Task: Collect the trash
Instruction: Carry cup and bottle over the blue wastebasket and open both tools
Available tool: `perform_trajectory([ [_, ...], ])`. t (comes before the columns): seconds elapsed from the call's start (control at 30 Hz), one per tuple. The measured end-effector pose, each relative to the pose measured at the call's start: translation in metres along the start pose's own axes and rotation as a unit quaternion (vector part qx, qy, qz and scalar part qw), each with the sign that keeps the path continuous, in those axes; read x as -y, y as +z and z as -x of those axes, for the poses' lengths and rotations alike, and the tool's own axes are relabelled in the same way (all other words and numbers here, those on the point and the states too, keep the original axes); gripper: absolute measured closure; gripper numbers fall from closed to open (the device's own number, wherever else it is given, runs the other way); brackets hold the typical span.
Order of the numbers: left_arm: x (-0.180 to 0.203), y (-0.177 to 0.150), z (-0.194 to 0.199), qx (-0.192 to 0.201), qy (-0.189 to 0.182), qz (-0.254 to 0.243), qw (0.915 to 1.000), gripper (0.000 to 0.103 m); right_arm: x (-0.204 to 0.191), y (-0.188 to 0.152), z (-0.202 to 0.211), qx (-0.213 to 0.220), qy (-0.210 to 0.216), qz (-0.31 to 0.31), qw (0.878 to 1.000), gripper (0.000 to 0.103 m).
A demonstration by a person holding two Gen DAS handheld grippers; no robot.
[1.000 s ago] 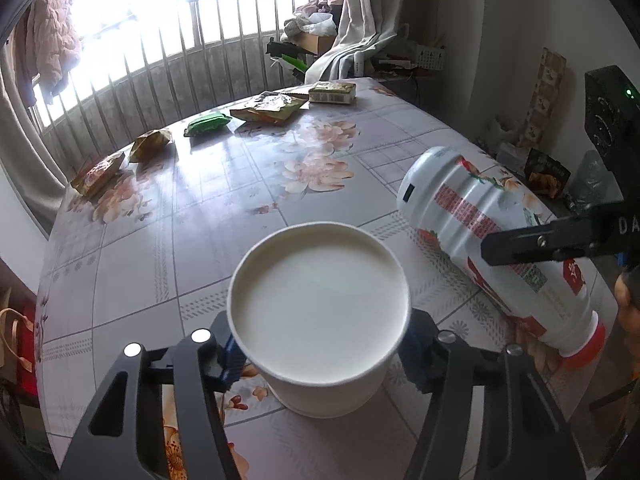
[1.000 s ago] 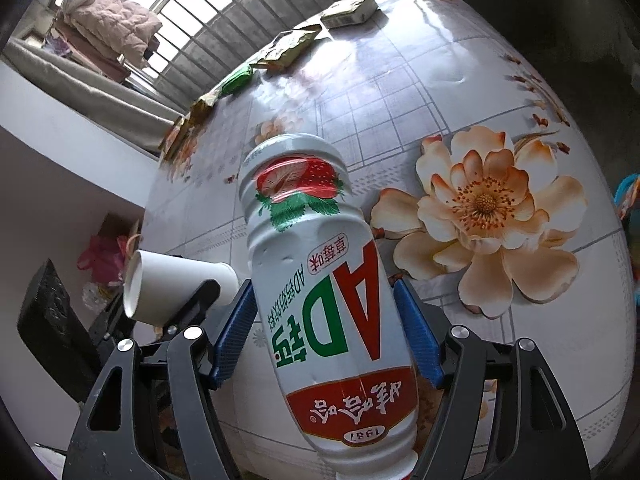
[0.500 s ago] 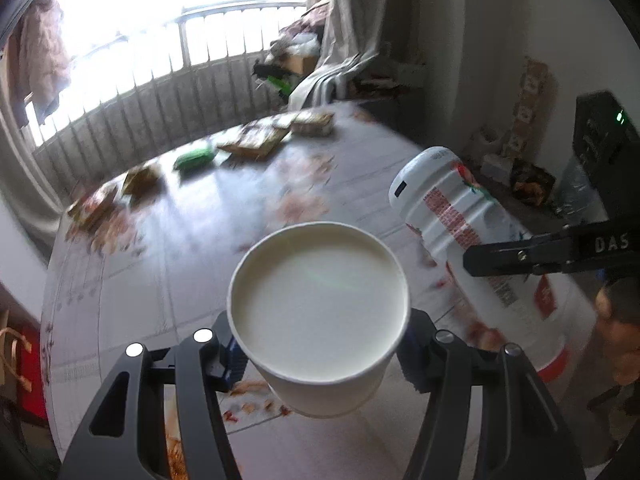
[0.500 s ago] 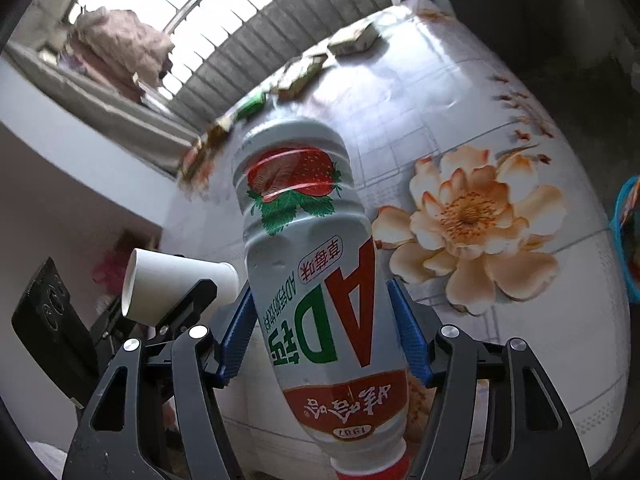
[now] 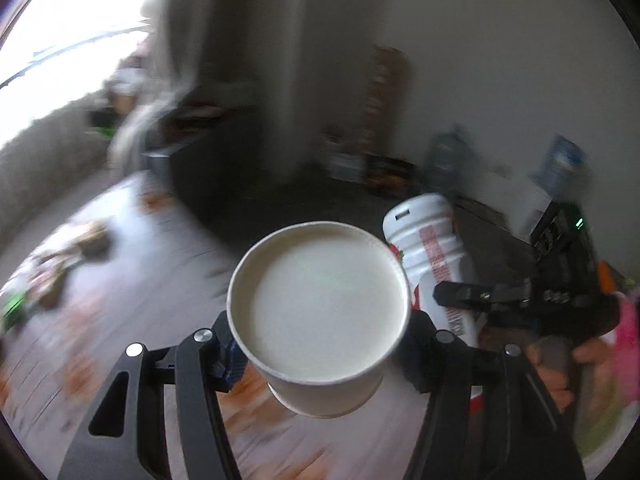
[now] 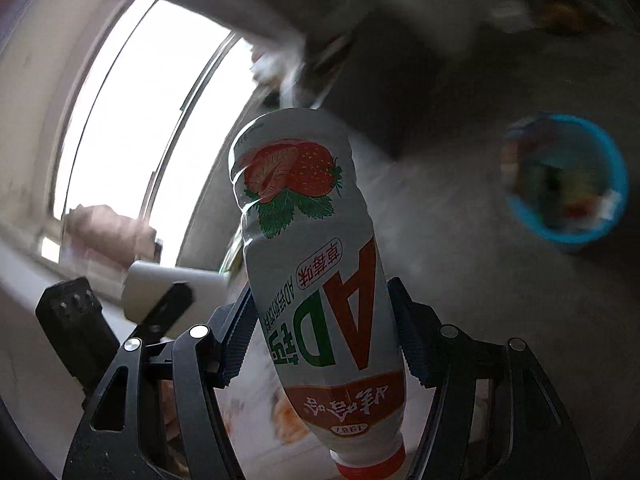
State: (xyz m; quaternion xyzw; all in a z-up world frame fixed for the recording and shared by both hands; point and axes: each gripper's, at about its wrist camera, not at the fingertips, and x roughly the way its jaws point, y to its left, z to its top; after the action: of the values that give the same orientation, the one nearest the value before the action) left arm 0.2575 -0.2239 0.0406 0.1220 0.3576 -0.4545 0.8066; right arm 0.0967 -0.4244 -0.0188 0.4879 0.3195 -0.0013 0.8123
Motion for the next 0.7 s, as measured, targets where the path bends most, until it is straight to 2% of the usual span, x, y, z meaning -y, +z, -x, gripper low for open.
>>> perform_trajectory([
  [0.07, 0.02, 0.024, -0.041, -0.032, -0.029, -0.015, 0.9989, 0.044, 0.047, 0.017, 0.016, 0.028, -0.008, -0.058, 0.998, 0.043],
  [0.17, 0.049, 0.047, -0.115, -0.096, -0.068, -0.028, 0.9926, 0.044, 0.108, 0.035, 0.02, 0.047, -0.033, -0.127, 0.99, 0.043],
  [0.3, 0.084, 0.059, -0.22, -0.175, -0.076, -0.054, 0.9802, 0.044, 0.17, 0.053, 0.001, 0.048, -0.038, -0.208, 0.976, 0.043],
  [0.4, 0.093, 0.061, -0.276, -0.21, -0.071, -0.053, 0.9736, 0.043, 0.21, 0.072, -0.024, 0.047, -0.049, -0.256, 0.964, 0.042],
  [0.43, 0.096, 0.062, -0.292, -0.215, -0.065, -0.05, 0.9731, 0.043, 0.227, 0.08, -0.033, 0.05, -0.044, -0.271, 0.96, 0.041],
  [0.47, 0.099, 0.064, -0.311, -0.216, -0.056, -0.047, 0.9735, 0.037, 0.24, 0.087, -0.042, 0.05, -0.034, -0.282, 0.957, 0.04],
  [0.5, 0.105, 0.063, -0.321, -0.219, -0.051, -0.045, 0.9735, 0.019, 0.254, 0.093, -0.054, 0.052, -0.035, -0.303, 0.951, 0.035],
  [0.53, 0.105, 0.064, -0.332, -0.222, -0.044, -0.041, 0.9732, 0.012, 0.266, 0.093, -0.055, 0.055, -0.042, -0.314, 0.947, 0.031],
  [0.57, 0.106, 0.064, -0.342, -0.223, -0.035, -0.034, 0.9736, 0.008, 0.275, 0.094, -0.059, 0.058, -0.052, -0.321, 0.944, 0.026],
  [0.7, 0.108, 0.056, -0.338, -0.217, -0.038, -0.001, 0.9755, 0.008, 0.3, 0.089, -0.064, 0.067, -0.098, -0.338, 0.934, 0.026],
])
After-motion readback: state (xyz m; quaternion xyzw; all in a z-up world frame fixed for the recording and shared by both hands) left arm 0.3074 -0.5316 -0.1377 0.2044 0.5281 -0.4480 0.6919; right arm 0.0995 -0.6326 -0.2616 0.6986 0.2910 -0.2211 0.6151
